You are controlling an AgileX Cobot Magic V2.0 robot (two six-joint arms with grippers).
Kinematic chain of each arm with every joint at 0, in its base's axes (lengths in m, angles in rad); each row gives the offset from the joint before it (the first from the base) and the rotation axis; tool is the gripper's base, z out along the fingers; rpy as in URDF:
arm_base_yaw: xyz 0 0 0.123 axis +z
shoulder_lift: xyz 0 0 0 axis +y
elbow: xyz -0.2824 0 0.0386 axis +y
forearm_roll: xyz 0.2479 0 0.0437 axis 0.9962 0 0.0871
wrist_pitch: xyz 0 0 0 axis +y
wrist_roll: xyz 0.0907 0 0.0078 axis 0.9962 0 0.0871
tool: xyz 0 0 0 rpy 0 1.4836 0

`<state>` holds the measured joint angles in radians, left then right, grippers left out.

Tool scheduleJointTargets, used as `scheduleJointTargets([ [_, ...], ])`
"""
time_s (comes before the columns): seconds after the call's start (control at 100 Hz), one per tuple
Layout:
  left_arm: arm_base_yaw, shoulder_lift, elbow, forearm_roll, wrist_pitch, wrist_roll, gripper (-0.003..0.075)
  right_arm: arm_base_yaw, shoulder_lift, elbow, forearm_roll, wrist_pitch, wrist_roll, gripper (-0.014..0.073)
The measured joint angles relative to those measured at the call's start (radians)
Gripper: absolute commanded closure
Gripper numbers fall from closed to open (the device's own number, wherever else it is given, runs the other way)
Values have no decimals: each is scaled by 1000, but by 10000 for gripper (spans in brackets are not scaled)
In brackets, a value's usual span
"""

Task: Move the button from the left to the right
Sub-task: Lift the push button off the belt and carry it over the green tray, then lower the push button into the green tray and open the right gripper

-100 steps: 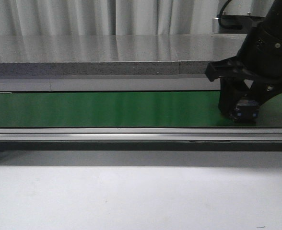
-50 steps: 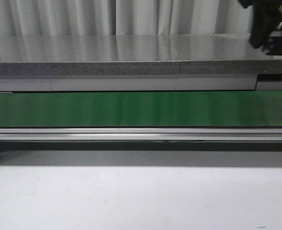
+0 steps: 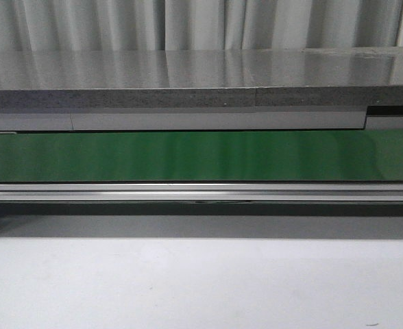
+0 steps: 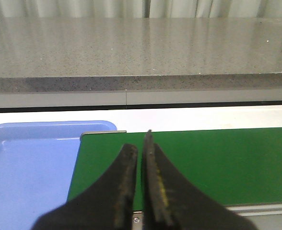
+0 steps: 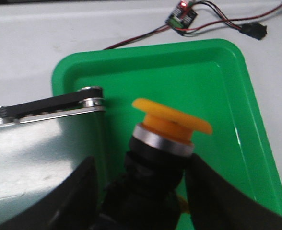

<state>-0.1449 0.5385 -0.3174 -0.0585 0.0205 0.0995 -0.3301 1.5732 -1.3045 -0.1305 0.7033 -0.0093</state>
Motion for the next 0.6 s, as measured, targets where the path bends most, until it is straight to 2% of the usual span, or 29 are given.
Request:
scheduleJointTargets([
  [0.22,0,0,0,0,0,0,715,-64,138,0,0,-17,0,403],
  [0.6,0,0,0,0,0,0,715,-80,268,0,-1,-19,0,399],
])
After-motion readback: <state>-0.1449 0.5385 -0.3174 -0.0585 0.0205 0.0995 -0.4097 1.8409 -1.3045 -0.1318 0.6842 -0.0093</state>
